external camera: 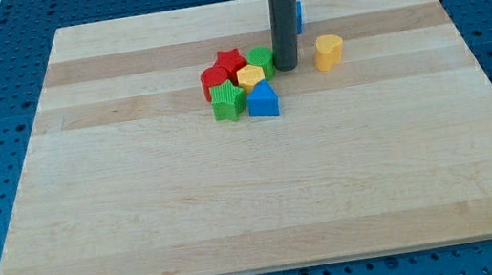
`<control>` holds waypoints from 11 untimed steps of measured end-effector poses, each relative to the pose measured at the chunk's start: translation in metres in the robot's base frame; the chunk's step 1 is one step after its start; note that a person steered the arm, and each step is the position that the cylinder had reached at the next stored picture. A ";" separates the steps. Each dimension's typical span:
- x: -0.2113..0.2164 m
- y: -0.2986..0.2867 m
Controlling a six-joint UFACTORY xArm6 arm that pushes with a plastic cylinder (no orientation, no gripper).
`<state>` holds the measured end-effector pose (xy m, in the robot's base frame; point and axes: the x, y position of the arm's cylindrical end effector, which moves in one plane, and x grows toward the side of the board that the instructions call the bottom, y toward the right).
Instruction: Slide the blue cube a bit down
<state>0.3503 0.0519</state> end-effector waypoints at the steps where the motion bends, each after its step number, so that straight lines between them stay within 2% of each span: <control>1: -0.002 0.006; 6: -0.048 0.068; 10: -0.126 0.069; 11: -0.127 0.048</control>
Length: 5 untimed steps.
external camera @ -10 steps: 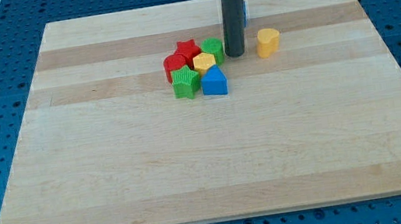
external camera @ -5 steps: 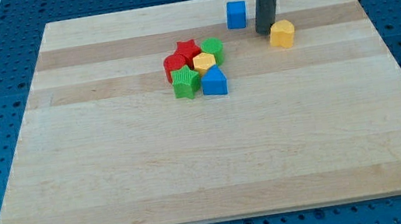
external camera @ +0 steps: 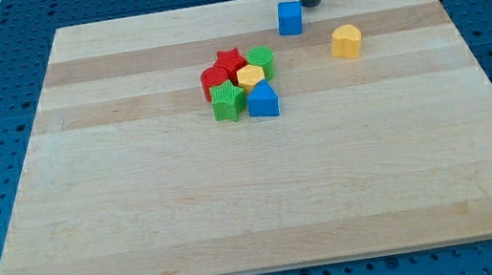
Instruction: Slide the blue cube a bit down
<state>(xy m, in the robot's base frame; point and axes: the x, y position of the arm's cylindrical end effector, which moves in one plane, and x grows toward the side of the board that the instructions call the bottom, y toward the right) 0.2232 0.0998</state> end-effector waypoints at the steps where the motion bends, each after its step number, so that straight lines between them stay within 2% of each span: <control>1: 0.000 -0.012; 5: 0.028 -0.019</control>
